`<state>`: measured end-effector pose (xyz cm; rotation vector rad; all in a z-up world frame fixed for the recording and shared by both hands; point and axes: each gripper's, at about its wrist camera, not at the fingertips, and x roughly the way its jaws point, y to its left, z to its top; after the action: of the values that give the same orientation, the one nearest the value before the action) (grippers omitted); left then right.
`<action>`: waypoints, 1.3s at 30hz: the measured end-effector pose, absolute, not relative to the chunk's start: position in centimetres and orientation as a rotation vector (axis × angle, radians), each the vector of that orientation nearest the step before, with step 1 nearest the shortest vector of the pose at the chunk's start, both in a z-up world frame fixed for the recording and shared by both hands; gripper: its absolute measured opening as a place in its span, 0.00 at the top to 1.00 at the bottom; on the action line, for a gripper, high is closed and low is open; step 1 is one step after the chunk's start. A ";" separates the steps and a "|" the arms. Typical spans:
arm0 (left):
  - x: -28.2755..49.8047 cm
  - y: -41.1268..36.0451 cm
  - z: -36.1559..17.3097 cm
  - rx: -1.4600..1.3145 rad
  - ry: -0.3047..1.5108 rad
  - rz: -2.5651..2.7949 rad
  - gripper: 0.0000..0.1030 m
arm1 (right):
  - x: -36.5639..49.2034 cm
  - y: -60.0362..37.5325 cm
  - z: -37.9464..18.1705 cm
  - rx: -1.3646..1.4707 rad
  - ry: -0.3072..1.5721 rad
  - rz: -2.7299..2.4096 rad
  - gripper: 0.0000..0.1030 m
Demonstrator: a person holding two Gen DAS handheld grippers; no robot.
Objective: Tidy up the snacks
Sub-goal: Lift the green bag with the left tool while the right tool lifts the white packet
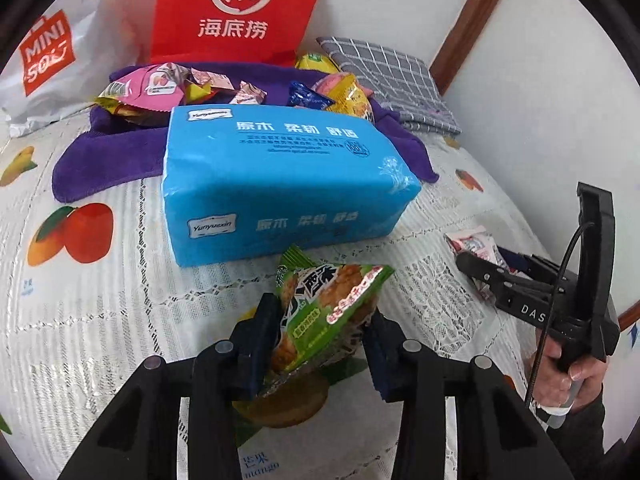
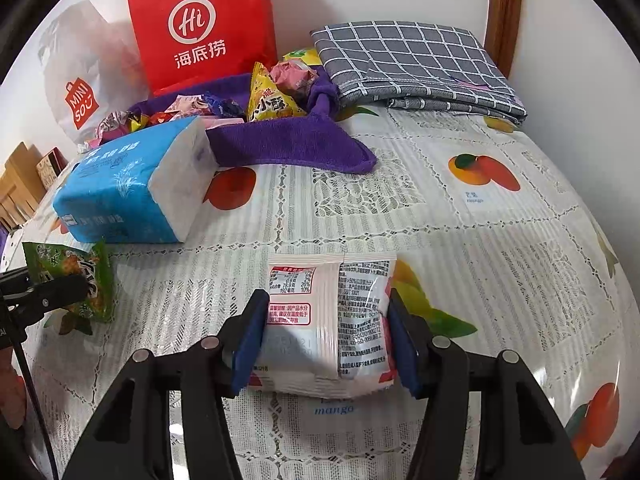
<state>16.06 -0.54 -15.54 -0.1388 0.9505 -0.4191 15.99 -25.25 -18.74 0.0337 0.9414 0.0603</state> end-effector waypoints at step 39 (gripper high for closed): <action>15.6 -0.8 -15.4 -0.148 0.915 -0.376 0.64 | 16.0 -25.1 -18.7 0.031 0.940 0.055 0.46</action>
<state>15.59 -0.81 -15.38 -0.1477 0.9152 -0.3761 16.03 -25.08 -18.74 0.0310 0.9405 0.0546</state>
